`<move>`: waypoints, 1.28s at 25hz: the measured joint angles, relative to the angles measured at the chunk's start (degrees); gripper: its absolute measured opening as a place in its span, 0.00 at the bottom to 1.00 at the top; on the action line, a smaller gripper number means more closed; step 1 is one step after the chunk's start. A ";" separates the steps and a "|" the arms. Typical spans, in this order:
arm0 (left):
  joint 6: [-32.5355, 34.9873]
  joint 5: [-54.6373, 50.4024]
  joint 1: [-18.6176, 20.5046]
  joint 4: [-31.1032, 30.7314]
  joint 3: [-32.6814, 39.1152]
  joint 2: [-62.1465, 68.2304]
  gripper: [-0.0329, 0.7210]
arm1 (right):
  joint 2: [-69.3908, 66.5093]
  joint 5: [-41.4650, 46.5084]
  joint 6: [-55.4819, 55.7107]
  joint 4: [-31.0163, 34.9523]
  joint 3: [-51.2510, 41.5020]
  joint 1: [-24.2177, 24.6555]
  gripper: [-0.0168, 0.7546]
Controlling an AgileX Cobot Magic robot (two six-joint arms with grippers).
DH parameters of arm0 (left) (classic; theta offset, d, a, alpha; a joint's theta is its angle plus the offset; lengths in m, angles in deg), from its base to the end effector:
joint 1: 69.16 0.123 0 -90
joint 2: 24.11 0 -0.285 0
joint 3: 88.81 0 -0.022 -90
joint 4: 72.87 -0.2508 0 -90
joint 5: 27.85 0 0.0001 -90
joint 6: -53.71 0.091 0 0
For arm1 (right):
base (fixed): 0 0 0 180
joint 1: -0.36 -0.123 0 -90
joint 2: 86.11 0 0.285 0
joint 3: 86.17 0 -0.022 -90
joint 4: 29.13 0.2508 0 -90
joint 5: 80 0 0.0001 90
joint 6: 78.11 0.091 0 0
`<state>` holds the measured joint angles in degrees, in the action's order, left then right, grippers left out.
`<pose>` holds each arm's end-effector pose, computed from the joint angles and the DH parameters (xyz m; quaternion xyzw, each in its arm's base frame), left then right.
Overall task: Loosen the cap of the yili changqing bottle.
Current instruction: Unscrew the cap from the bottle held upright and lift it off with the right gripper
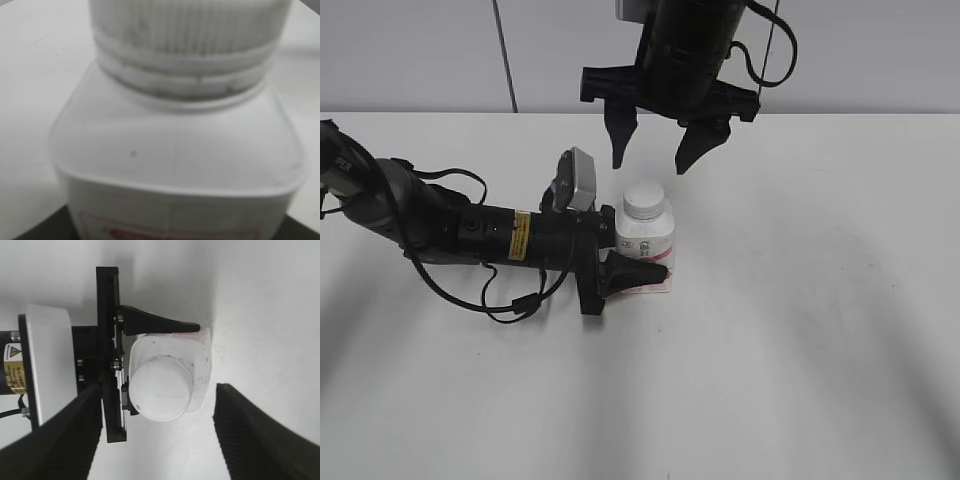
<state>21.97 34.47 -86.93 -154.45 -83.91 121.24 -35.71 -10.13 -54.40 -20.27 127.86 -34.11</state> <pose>0.3654 -0.2008 0.0473 0.5585 0.5980 -0.3945 0.4182 0.3687 0.2691 0.2531 -0.0756 0.9862 0.1272 0.0738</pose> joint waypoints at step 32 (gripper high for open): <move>-0.11 -0.30 0.00 0.86 0.00 0.00 0.54 | -4.59 0.00 2.47 2.30 0.00 0.00 0.73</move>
<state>21.86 34.17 -86.93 -153.59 -83.91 121.24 -40.30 -10.13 -51.93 -17.97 127.86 -34.11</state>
